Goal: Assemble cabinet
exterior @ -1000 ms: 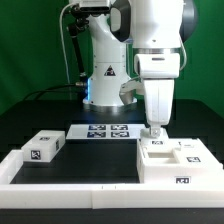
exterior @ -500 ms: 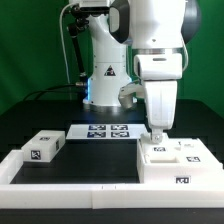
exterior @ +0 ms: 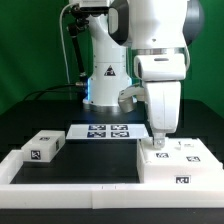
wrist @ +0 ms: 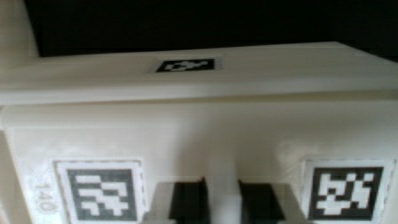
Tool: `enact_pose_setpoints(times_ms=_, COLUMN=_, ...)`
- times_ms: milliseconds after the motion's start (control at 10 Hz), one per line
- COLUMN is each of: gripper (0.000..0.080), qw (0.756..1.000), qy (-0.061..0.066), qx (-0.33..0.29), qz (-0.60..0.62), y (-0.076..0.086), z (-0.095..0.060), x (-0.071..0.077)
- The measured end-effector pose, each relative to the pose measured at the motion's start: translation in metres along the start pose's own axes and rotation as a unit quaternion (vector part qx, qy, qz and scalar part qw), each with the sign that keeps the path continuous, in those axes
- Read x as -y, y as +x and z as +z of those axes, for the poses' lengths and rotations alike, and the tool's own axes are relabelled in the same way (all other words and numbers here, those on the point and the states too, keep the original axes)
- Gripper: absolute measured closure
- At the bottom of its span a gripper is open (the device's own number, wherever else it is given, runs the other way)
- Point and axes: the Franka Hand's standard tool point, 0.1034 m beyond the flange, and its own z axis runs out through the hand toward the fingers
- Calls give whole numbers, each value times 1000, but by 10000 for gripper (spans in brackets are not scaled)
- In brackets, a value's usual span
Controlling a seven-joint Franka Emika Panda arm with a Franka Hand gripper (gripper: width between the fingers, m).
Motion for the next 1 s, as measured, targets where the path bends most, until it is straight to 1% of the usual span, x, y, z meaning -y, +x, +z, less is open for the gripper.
enact_pose_setpoints(times_ms=200, gripper=727, qw=1000, qy=-3, qx=-1, qz=-1, y=0, z=0, x=-6)
enact_pose_setpoints(times_ms=600, gripper=725, qw=1000, qy=-1, qx=0, qz=-1, y=0, z=1, x=-7)
enact_pose_setpoints(times_ms=700, gripper=602, qw=1000, qy=-1, qx=0, qz=0, y=0, z=1, x=-7)
enact_pose_setpoints(times_ms=900, gripper=329, qw=1000, qy=-3, qx=0, qz=0, y=0, z=-1, x=-8)
enact_pose_setpoints(times_ms=1000, gripper=329, qw=1000, qy=-4, qx=0, qz=0, y=0, z=-3, x=-8)
